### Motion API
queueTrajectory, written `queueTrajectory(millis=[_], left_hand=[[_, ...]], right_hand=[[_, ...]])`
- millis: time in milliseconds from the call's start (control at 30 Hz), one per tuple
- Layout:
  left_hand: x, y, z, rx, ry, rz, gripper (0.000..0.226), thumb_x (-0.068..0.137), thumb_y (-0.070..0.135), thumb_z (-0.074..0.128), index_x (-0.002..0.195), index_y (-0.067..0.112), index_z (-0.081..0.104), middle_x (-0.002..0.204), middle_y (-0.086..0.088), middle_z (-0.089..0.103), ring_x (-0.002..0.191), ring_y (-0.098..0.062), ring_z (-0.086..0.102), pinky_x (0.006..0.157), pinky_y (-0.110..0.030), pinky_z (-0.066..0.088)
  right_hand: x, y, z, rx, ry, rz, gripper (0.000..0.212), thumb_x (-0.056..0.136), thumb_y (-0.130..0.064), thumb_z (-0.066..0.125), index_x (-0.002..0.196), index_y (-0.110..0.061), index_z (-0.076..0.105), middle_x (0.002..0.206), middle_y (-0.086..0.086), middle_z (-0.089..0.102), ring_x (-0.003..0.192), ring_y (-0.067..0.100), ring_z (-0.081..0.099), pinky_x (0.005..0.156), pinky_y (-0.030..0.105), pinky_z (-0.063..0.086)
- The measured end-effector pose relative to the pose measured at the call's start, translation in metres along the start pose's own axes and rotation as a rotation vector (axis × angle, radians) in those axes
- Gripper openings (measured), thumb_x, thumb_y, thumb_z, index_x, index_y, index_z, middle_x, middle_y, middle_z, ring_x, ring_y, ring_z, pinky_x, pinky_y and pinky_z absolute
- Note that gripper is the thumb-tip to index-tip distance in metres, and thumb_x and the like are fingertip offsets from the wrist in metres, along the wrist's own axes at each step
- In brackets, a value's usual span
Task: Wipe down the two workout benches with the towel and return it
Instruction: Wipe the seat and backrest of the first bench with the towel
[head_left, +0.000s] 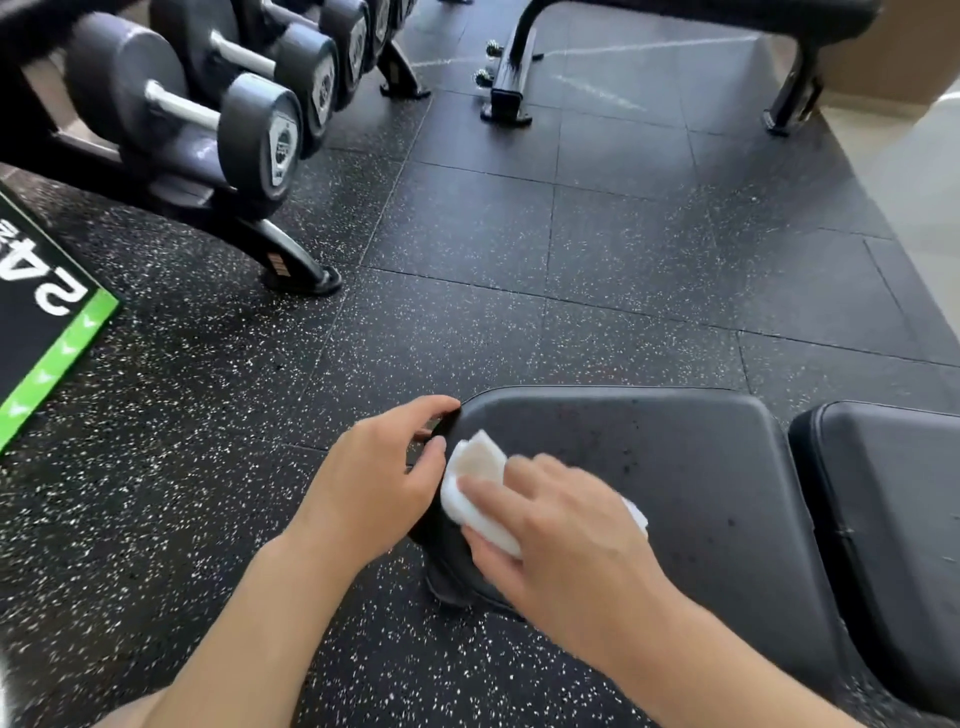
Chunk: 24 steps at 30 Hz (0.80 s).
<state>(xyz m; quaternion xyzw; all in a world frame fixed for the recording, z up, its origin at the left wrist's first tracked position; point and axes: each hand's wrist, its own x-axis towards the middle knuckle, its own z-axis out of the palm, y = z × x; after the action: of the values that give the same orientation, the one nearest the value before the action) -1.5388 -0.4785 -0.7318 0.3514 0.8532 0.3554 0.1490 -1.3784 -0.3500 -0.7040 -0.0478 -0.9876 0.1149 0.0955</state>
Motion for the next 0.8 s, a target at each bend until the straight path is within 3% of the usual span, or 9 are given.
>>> queueTrajectory(millis=[167, 300, 433, 600, 800], left_hand=[[0.000, -0.002, -0.001, 0.023, 0.001, -0.024, 0.040, 0.094, 0.034, 0.052, 0.132, 0.047, 0.057, 0.094, 0.020, 0.072, 0.089, -0.002, 0.068, 0.085, -0.037, 0.057], [0.002, -0.002, -0.001, -0.023, 0.007, -0.047, 0.039, 0.090, 0.038, 0.052, 0.127, 0.048, 0.059, 0.095, 0.018, 0.074, 0.091, -0.004, 0.070, 0.087, -0.039, 0.057], [-0.002, -0.009, -0.001, -0.011, -0.005, -0.052, 0.035, 0.092, 0.042, 0.052, 0.125, 0.046, 0.061, 0.095, 0.035, 0.068, 0.084, 0.005, 0.067, 0.085, -0.037, 0.058], [-0.001, -0.023, -0.012, -0.003, 0.009, -0.067, 0.029, 0.090, 0.042, 0.052, 0.116, 0.046, 0.066, 0.088, 0.033, 0.068, 0.081, 0.002, 0.067, 0.080, -0.038, 0.059], [0.013, -0.030, -0.013, -0.060, 0.058, -0.051, 0.027, 0.091, 0.036, 0.054, 0.112, 0.039, 0.070, 0.099, 0.029, 0.073, 0.087, -0.003, 0.069, 0.083, -0.040, 0.058]], right_hand=[[-0.004, 0.008, 0.009, -0.036, 0.023, -0.106, 0.024, 0.095, -0.040, 0.060, 0.111, -0.023, 0.068, 0.077, -0.007, 0.045, 0.069, 0.018, 0.042, 0.057, 0.031, 0.033], [0.030, 0.044, 0.003, -0.125, 0.125, 0.094, 0.025, 0.092, -0.041, 0.066, 0.111, -0.025, 0.070, 0.080, -0.003, 0.055, 0.079, 0.026, 0.059, 0.063, 0.037, 0.041], [0.053, 0.057, 0.006, -0.118, 0.151, 0.207, 0.020, 0.097, -0.043, 0.060, 0.101, -0.025, 0.067, 0.079, -0.005, 0.051, 0.080, 0.025, 0.057, 0.064, 0.035, 0.032], [0.042, 0.008, 0.019, -0.020, 0.071, 0.008, 0.028, 0.095, -0.043, 0.052, 0.108, -0.024, 0.068, 0.086, -0.004, 0.057, 0.081, 0.023, 0.055, 0.066, 0.037, 0.044], [0.000, -0.004, 0.016, 0.021, -0.044, -0.246, 0.021, 0.099, -0.042, 0.056, 0.108, -0.027, 0.068, 0.081, -0.006, 0.047, 0.073, 0.018, 0.041, 0.061, 0.034, 0.040]])
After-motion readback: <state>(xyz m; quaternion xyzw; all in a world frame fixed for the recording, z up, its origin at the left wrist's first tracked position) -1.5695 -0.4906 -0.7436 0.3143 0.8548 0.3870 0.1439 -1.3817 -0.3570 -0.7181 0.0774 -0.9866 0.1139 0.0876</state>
